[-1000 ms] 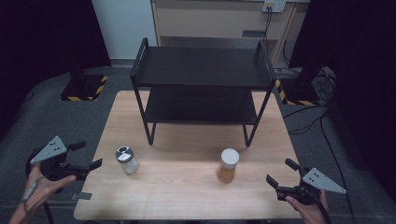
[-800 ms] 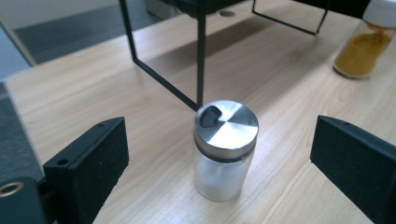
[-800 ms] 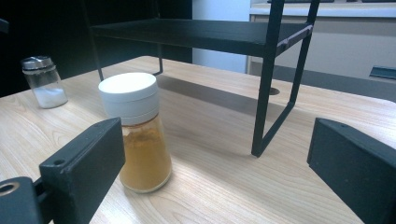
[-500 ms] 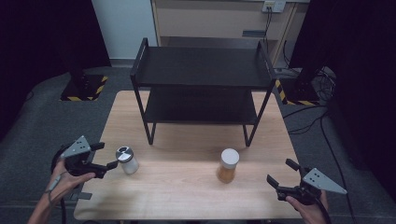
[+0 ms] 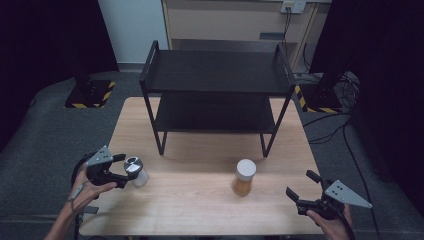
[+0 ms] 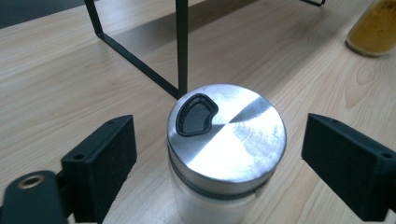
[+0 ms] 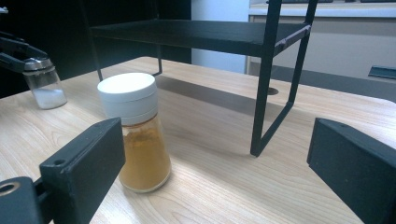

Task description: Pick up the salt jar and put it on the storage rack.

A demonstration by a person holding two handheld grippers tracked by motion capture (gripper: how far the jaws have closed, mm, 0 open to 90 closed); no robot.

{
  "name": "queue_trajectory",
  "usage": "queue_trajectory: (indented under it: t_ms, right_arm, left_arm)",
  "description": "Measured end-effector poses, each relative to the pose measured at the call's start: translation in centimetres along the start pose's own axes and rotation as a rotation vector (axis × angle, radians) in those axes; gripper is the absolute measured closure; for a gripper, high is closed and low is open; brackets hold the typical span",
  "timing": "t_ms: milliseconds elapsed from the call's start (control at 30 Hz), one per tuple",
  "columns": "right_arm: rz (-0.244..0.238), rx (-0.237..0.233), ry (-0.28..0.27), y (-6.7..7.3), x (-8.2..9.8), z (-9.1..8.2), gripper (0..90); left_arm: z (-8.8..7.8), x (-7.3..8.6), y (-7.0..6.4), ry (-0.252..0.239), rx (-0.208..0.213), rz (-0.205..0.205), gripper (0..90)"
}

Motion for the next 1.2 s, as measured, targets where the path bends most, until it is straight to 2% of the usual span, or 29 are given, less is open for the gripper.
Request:
queue_trajectory:
  t_ms: [67,167,367,500,567,600,767,933,1067,1133,1167,1200]
  right_arm:
    - [0.0,0.0,0.001,0.0,0.0,0.0,4.6]
    - [0.001,0.001,0.001,0.0,0.0,0.0,4.6]
    - [0.002,0.004,0.002,0.0,0.0,0.0,4.6]
    - [0.002,0.006,0.002,0.0,0.0,0.0,4.6]
    - [0.002,0.006,0.002,0.0,0.0,0.0,4.6]
    - [0.002,0.006,0.002,0.0,0.0,0.0,4.5]
    - [0.001,0.006,0.002,0.0,0.0,0.0,4.6]
    - [0.0,0.007,0.0,0.0,0.0,0.0,4.6]
    - [-0.001,0.006,0.002,0.0,0.0,0.0,4.6]
    - [0.0,0.006,0.002,0.0,0.0,0.0,4.6]
    - [0.0,0.006,0.002,0.0,0.0,0.0,4.6]
    - [0.003,0.005,0.001,0.0,0.1,0.0,4.5]
  left_arm:
    - [0.1,0.3,0.1,-0.011,-0.004,0.009,12.3]
    - [0.3,0.5,0.3,-0.024,0.006,0.002,13.2]
    - [0.9,1.0,0.5,-0.029,0.015,0.005,17.0]
    - [1.3,1.6,0.5,-0.047,0.027,0.012,25.8]
    - [1.3,1.8,0.4,-0.055,0.017,0.015,27.8]
    - [1.3,1.9,0.5,-0.064,0.018,0.009,31.9]
    - [1.3,2.2,0.4,-0.078,0.01,0.006,32.4]
    - [1.3,1.9,0.3,-0.07,0.011,0.007,32.8]
    - [1.3,1.3,0.1,-0.086,0.03,0.014,32.9]
    - [1.1,0.3,-0.3,-0.088,0.031,0.035,33.0]
    - [1.1,0.3,-0.3,-0.088,0.031,0.035,32.9]
    - [0.9,-0.6,-0.4,-0.082,0.038,0.048,33.0]
Point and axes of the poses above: each handheld gripper's, and its own axes: z roughly forward along the jaws, x roughly out of its underside, y roughly to its left, the point moved 2 cm from there along z, roughly forward along the jaws, and after that the axes turned 10 degrees about x, right-handed, at the moved point
